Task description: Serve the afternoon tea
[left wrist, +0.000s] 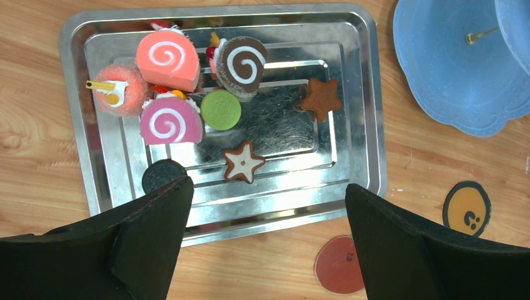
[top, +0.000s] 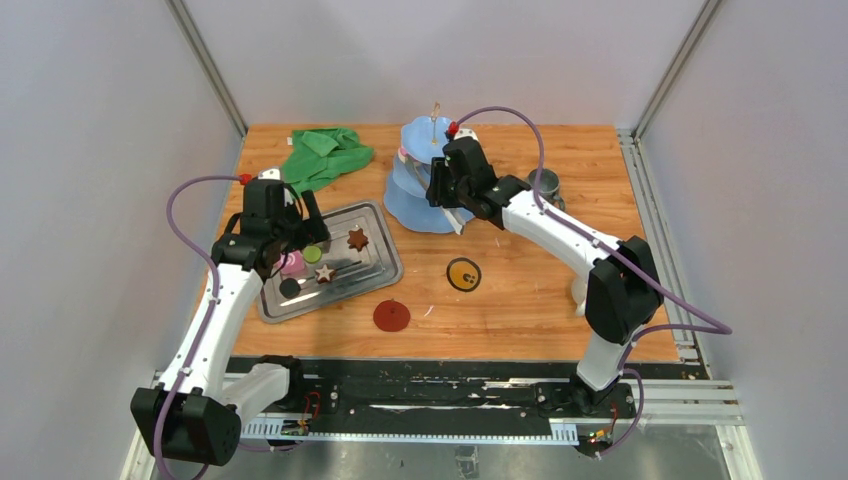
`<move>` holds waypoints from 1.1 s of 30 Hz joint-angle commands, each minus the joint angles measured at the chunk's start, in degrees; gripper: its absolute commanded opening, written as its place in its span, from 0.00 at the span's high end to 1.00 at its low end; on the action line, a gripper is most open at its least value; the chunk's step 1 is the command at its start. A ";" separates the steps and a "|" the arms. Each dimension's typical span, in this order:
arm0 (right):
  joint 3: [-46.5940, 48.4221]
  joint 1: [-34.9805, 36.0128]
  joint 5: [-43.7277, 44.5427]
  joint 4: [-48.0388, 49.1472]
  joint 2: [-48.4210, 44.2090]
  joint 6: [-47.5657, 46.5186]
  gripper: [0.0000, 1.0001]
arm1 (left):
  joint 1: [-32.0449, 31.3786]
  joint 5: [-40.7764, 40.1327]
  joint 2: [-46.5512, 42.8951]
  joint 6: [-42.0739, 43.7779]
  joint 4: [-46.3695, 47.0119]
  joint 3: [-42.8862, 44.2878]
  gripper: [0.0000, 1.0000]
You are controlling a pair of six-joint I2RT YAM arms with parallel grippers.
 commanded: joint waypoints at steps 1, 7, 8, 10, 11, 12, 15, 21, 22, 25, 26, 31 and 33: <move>0.66 -0.71 1.85 2.69 0.07 2.33 0.99 | 0.60 0.02 -0.98 0.83 1.01 -0.33 0.04; 0.04 -0.67 1.91 2.67 0.24 2.55 0.77 | 0.60 0.16 -0.81 0.65 1.07 -0.31 0.04; -0.08 -0.68 1.89 2.71 0.13 2.57 0.71 | 0.60 0.17 -0.80 0.65 1.02 -0.29 0.04; -0.32 -0.68 1.82 2.97 -0.02 2.70 0.62 | 0.60 0.19 -0.91 0.65 1.01 -0.29 0.04; -0.29 -0.69 1.62 3.03 -0.02 2.62 0.60 | 0.60 0.11 -0.89 0.65 1.01 -0.21 0.04; -0.10 -0.67 1.47 3.02 -0.03 2.58 0.58 | 0.60 0.17 -1.00 0.65 1.01 -0.20 0.04; -0.23 -0.69 0.84 3.01 -0.05 2.45 0.55 | 0.60 0.18 -0.89 0.65 1.02 -0.12 0.04; -0.87 -0.71 0.53 3.17 -0.53 2.57 0.53 | 0.60 0.17 -0.80 0.74 1.01 -0.11 0.04; -0.94 -0.71 0.37 3.18 -0.60 2.45 0.53 | 0.60 0.20 -0.85 0.70 1.14 -0.11 0.04; -1.09 -0.68 0.14 3.21 -0.79 2.50 0.53 | 0.60 0.28 -0.82 0.68 1.10 -0.14 0.04; -1.13 -0.67 0.09 3.19 -0.86 2.47 0.52 | 0.60 0.29 -0.82 0.69 1.10 -0.19 0.04; -1.48 -0.70 -0.30 3.19 -1.17 2.51 0.52 | 0.60 0.40 -0.82 0.65 1.19 -0.20 0.04; -1.62 -0.74 -0.43 3.38 -1.32 2.62 0.50 | 0.60 0.44 -0.77 0.65 1.30 -0.20 0.04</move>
